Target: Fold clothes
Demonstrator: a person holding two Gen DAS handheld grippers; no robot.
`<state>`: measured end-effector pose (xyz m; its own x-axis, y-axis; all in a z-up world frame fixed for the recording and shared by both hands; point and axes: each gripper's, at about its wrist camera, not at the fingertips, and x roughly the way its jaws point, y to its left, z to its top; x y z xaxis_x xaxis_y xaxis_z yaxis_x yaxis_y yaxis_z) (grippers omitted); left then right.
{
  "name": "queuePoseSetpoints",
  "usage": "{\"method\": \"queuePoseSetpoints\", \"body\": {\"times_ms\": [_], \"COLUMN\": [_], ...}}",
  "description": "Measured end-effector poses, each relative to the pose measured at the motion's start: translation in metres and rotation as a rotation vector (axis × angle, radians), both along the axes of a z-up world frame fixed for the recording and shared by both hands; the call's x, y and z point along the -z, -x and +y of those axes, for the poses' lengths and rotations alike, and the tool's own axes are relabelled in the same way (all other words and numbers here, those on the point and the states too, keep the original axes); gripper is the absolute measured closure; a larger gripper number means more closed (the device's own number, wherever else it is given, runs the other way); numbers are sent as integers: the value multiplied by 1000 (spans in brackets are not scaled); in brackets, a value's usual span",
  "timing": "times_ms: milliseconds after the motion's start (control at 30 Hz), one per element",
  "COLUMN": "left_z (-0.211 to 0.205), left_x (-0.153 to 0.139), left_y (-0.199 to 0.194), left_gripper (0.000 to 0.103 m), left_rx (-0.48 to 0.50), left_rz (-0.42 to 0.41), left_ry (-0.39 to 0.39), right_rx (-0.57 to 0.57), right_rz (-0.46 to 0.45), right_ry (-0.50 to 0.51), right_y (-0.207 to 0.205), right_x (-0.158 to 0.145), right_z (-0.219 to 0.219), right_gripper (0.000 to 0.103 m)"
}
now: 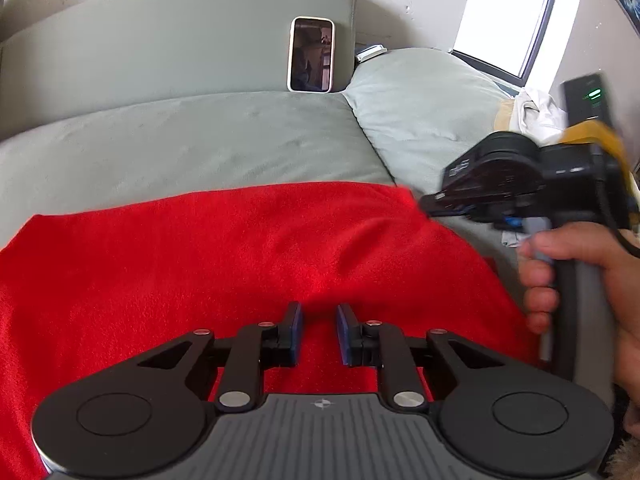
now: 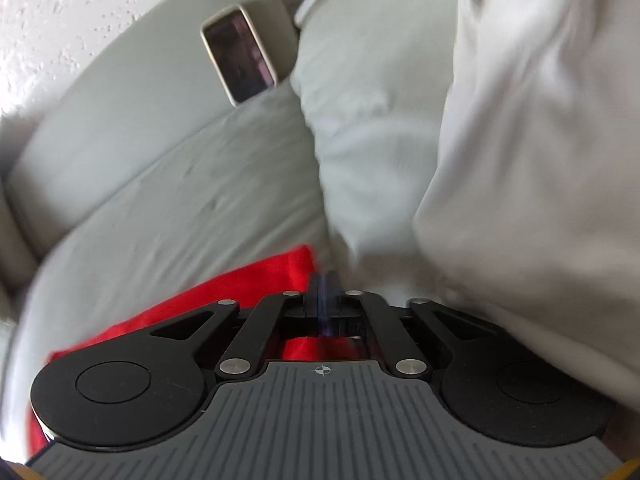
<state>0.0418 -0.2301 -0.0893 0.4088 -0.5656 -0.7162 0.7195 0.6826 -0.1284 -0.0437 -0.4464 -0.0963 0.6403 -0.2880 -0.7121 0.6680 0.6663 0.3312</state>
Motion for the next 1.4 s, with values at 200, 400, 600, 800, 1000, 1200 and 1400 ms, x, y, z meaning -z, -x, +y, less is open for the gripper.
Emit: {"method": "queuePoseSetpoints", "body": {"times_ms": [200,400,600,800,1000,1200,1400], "left_z": [0,-3,0,22,38,58,68], "left_x": [-20,-10,-11,-21,-34,-29,-29], "left_y": [27,61,84,95,86,71,67], "left_gripper": [81,82,83,73,55,49,45], "left_rx": [13,67,151,72,-68,-181,-224], "left_rz": [-104,-89,-6,22,11,62,82], "left_ry": [-22,-78,-137,-101,-107,-135,-125], "right_rx": [-135,-216,-93,-60,-102,-79,-26], "right_rz": [-61,-7,75,-68,-73,-55,-53], "right_ry": [-56,-203,-139,-277,-322,-310,-281], "right_y": [54,91,118,147,145,148,154], "right_x": [-34,-10,-18,-29,-30,-30,-29], "right_z": [29,52,50,44,53,56,59], "right_gripper": [89,103,92,58,54,43,42]}}
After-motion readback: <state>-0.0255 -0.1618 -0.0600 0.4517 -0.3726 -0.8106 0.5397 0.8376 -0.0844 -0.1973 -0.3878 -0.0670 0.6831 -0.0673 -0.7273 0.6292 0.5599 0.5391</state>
